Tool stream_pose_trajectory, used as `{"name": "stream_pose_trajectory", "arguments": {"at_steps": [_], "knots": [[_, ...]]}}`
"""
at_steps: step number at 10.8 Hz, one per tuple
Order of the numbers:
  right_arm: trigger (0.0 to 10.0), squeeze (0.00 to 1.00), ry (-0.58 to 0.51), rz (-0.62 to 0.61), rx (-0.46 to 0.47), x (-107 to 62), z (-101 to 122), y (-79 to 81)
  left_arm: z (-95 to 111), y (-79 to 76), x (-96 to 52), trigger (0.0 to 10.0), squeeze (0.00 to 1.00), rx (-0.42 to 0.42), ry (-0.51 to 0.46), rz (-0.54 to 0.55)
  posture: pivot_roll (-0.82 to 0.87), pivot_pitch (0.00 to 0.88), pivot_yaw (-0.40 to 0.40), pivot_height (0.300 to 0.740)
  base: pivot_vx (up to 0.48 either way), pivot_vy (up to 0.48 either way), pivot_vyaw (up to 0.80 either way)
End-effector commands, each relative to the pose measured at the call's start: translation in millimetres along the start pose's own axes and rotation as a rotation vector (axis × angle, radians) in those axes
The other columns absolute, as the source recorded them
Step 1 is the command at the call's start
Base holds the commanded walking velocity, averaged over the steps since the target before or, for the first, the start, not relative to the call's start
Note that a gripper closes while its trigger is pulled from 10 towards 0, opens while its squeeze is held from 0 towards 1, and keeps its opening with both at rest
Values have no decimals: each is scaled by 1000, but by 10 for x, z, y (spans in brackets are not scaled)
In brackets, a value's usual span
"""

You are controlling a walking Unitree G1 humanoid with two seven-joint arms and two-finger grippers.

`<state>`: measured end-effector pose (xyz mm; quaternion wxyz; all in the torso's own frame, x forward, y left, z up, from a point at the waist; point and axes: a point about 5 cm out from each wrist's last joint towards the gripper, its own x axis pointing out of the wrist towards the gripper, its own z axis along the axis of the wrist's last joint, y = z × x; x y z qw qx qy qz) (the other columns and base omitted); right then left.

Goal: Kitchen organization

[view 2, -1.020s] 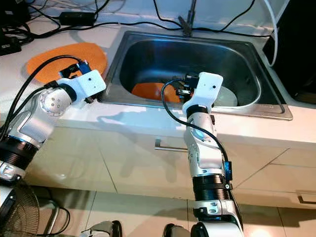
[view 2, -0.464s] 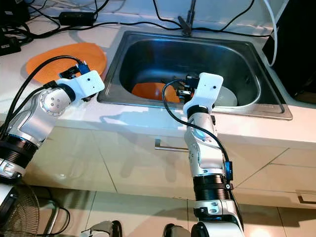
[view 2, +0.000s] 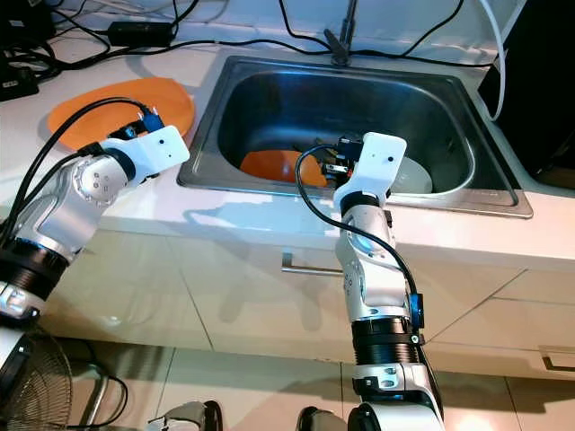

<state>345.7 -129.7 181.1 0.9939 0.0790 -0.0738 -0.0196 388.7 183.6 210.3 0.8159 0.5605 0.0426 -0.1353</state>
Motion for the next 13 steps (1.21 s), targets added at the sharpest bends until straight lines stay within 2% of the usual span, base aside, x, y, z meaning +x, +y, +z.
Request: {"name": "stream_pose_trajectory", "arguments": {"at_steps": [1, 5, 6, 7, 8, 10, 13], "knots": [[10000, 0, -19, -10, 16, 1, 62, -18, -26, 38, 7, 10000, 0, 30, 29, -15, 92, 91, 4, 740, 0, 0, 0], [10000, 0, -16, -13, 18, -18, 62, -19, -36, 26, 81, 10000, 0, 63, 70, -70, 86, 101, 10, 740, 0, 0, 0], [10000, 0, -14, -16, 17, -28, 58, -28, -19, 11, 98, 0, 0, 58, 66, -77, 78, 104, 13, 740, 0, 0, 0], [10000, 0, -12, -20, 15, -33, 57, -40, -7, 5, 108, 1333, 0, 59, 65, -77, 76, 104, 14, 740, 0, 0, 0], [10000, 0, -10, -23, 13, -36, 56, -49, 1, -9, 119, 10000, 0, 55, 65, -80, 77, 104, 12, 740, 0, 0, 0], [10000, 0, -6, -18, 13, -40, 52, -34, -51, -38, 142, 10000, 0, 68, 97, -91, 77, 105, 12, 740, 0, 0, 0], [10000, 0, -2, -16, 14, -52, 46, -26, -206, -30, 155, 10000, 0, 99, 200, -95, 73, 103, 15, 740, 0, 0, 0]]}}
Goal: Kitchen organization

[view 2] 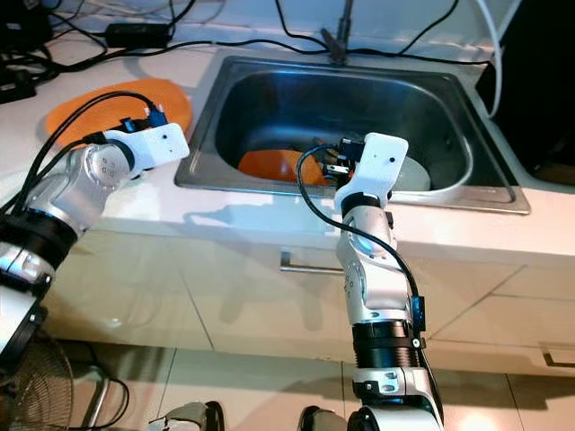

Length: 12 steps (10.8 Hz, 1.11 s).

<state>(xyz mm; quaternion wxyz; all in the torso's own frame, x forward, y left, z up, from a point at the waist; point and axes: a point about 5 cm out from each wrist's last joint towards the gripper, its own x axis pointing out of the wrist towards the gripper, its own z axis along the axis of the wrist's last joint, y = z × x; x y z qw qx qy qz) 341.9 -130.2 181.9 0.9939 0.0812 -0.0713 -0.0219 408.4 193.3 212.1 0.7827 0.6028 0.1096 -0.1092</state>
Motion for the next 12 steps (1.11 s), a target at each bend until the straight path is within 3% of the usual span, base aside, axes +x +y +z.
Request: {"name": "stream_pose_trajectory", "arguments": {"at_steps": [1, 3, 4, 5, 12], "knots": [[10000, 0, -6, -10, 12, -21, 33, -20, -149, -107, 17, 10000, 0, 24, 82, -44, 72, 105, 14, 740, 0, 0, 0], [10000, 0, -2, -17, 11, -38, 32, -36, -220, -98, 28, 10000, 0, 33, 119, -48, 60, 116, 20, 740, 0, 0, 0], [10000, 0, 0, -24, 10, -46, 29, -57, -231, -111, 33, 6941, 0, 33, 125, -56, 58, 119, 20, 740, 0, 0, 0], [10000, 0, 2, -28, 8, -50, 26, -66, -227, -126, 37, 0, 0, 39, 121, -63, 56, 123, 20, 740, 0, 0, 0], [10000, 0, 10, -31, 8, -29, 21, -66, -217, -143, 49, 0, 0, 41, 106, -62, 64, 112, 14, 740, 0, 0, 0]]}}
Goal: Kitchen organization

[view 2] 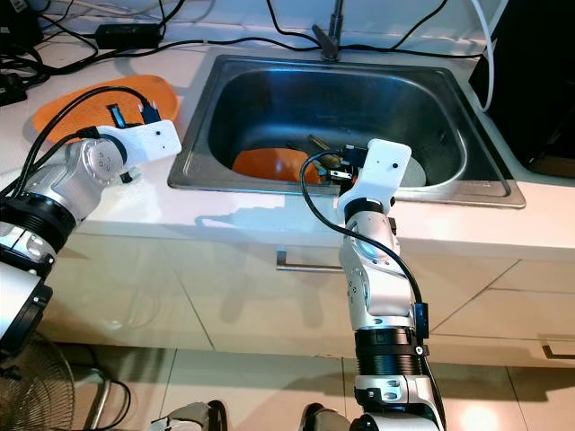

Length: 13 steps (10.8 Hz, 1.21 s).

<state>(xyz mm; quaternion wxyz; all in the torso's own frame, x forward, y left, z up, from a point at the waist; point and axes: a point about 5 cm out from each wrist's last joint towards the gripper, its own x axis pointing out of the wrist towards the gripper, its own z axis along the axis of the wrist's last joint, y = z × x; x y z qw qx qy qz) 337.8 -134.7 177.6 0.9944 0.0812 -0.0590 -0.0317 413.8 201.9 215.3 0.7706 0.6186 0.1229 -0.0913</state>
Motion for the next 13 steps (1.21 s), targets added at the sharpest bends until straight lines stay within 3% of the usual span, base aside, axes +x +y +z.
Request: {"name": "stream_pose_trajectory", "arguments": {"at_steps": [1, 3, 7, 8, 11, 12, 13], "knots": [[10000, 0, -13, -12, 11, 18, 52, -15, -122, -199, 15, 0, 0, 16, 49, -70, 63, 111, 14, 740, 0, 0, 0], [10000, 0, -13, -13, 11, 24, 53, -14, -94, -171, 15, 0, 0, 28, 35, -57, 65, 108, 14, 740, 0, 0, 0], [10000, 0, -11, -15, 14, 34, 47, -5, 81, 274, -76, 0, 0, 200, -32, 148, 74, 101, 13, 740, 0, 0, 0], [10000, 0, -10, -14, 14, 37, 46, -2, 103, 317, -93, 0, 0, 208, -42, 165, 76, 101, 13, 740, 0, 0, 0], [10000, 0, -13, -15, 16, 46, 56, 4, 313, 507, -203, 0, 0, 236, -146, 274, 75, 95, 12, 740, 0, 0, 0], [10000, 0, -16, -11, 16, 49, 63, 13, 451, 564, -261, 784, 0, 255, -217, 342, 77, 94, 12, 740, 0, 0, 0], [10000, 0, -16, -7, 17, 53, 66, 28, 558, 582, -307, 10000, 0, 278, -279, 397, 77, 94, 11, 740, 0, 0, 0]]}}
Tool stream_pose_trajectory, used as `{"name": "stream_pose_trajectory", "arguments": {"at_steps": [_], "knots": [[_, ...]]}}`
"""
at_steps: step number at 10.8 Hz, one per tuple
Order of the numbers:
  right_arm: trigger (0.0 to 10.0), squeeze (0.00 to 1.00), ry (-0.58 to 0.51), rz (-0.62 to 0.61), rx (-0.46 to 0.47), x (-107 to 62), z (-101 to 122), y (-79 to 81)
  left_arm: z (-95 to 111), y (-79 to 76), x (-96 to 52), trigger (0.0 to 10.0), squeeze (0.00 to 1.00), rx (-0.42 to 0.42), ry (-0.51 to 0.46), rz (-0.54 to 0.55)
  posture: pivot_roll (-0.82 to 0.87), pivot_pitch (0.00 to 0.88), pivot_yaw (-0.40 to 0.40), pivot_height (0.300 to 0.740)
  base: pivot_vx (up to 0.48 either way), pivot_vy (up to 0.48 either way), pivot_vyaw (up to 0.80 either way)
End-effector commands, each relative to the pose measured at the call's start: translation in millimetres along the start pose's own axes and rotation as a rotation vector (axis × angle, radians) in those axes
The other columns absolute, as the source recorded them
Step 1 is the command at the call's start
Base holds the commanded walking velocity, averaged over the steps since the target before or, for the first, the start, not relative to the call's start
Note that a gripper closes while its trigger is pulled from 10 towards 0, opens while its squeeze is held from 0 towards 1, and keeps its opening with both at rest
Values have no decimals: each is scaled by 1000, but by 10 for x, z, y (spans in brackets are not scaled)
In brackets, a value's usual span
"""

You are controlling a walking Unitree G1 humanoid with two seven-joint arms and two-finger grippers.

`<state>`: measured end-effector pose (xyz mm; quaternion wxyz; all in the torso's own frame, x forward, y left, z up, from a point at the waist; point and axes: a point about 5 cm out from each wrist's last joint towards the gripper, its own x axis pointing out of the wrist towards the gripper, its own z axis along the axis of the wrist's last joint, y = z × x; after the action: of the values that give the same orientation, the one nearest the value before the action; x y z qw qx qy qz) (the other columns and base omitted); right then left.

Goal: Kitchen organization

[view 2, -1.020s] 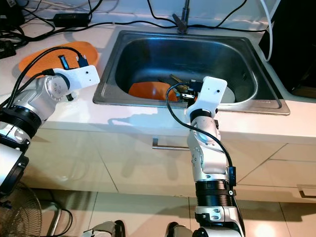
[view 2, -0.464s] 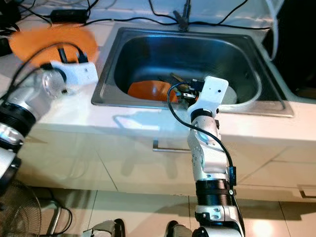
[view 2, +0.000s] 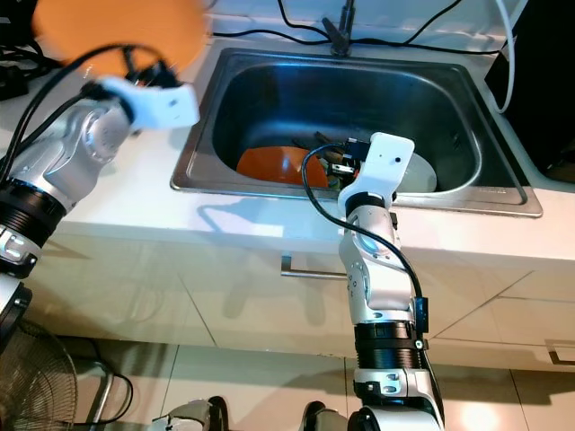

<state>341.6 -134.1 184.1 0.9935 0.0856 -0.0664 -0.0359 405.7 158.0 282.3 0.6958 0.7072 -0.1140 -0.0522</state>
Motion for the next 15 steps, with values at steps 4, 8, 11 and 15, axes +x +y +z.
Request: {"name": "stream_pose_trajectory", "arguments": {"at_steps": [4, 8, 11, 15], "knots": [[10000, 0, -22, 58, 52, 62, 117, 103, 470, -120, -176, 10000, 0, -25, -292, 76, 82, 91, 10, 740, 0, 0, 0], [10000, 1000, -30, 140, 301, 178, 432, 209, 775, -333, -301, 10000, 0, -82, -409, 47, 77, 75, 2, 740, 0, 0, 0], [10000, 1000, 2, 216, 523, 199, 509, 288, 877, -392, -348, 10000, 0, -101, -447, 31, 79, 59, 3, 740, 0, 0, 0], [10000, 1000, 48, 267, 651, 178, 511, 356, 931, -437, -377, 10000, 0, -98, -469, 13, 83, 46, 7, 740, 0, 0, 0]]}}
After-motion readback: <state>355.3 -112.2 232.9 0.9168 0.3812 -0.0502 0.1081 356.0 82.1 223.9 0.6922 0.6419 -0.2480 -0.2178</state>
